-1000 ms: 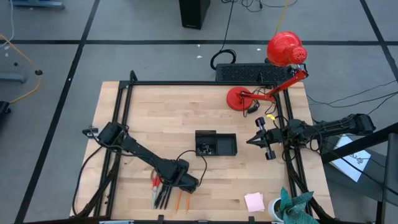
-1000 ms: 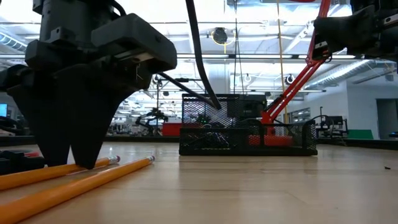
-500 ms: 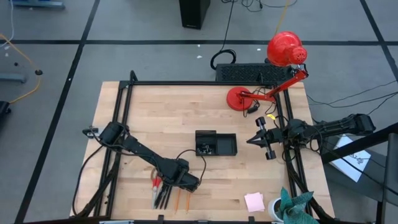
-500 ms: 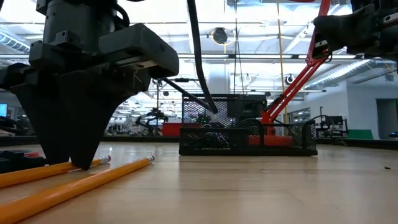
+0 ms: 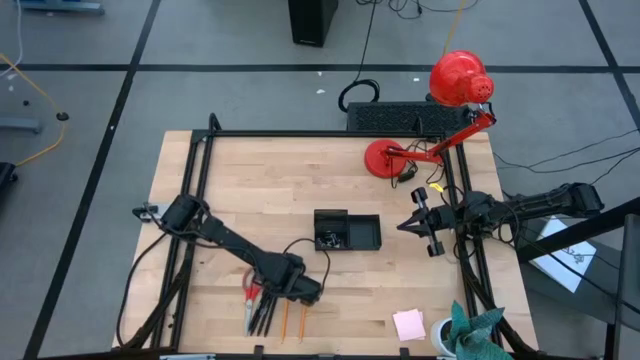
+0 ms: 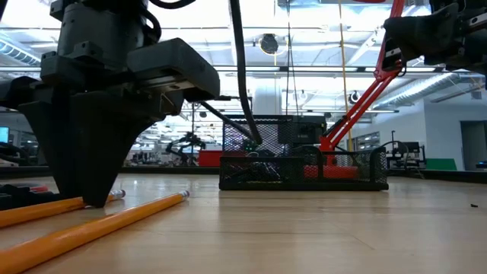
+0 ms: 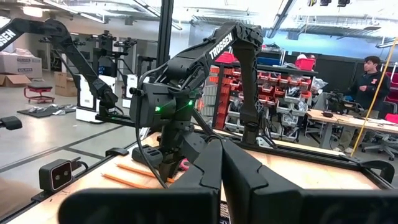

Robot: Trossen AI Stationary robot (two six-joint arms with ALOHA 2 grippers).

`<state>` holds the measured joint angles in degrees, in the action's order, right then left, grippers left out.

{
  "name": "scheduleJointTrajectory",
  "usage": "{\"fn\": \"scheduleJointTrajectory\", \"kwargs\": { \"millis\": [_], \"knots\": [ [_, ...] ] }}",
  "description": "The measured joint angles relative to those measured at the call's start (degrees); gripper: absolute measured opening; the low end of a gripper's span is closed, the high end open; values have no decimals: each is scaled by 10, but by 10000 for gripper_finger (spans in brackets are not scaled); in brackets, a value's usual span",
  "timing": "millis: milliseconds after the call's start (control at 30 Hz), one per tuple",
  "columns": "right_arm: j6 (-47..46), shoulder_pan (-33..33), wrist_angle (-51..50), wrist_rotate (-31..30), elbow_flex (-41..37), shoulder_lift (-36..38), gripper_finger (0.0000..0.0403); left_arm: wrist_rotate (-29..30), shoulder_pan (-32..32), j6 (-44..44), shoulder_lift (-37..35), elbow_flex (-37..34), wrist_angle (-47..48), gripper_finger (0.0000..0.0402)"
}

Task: Pick and place office supplies into organizer
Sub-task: Put the left orange pencil into the desk organizer

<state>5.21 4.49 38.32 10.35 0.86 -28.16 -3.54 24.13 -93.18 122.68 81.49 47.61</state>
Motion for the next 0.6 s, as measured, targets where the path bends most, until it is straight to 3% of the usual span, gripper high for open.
{"fn": "scheduleJointTrajectory", "kwargs": {
  "millis": [300,600],
  "knots": [
    [0,0,4,0,0,0,0,-3,-3,5,1,0,4,90],
    [0,0,7,0,0,0,0,64,-3,48,-7,3,14,90]
  ]
}}
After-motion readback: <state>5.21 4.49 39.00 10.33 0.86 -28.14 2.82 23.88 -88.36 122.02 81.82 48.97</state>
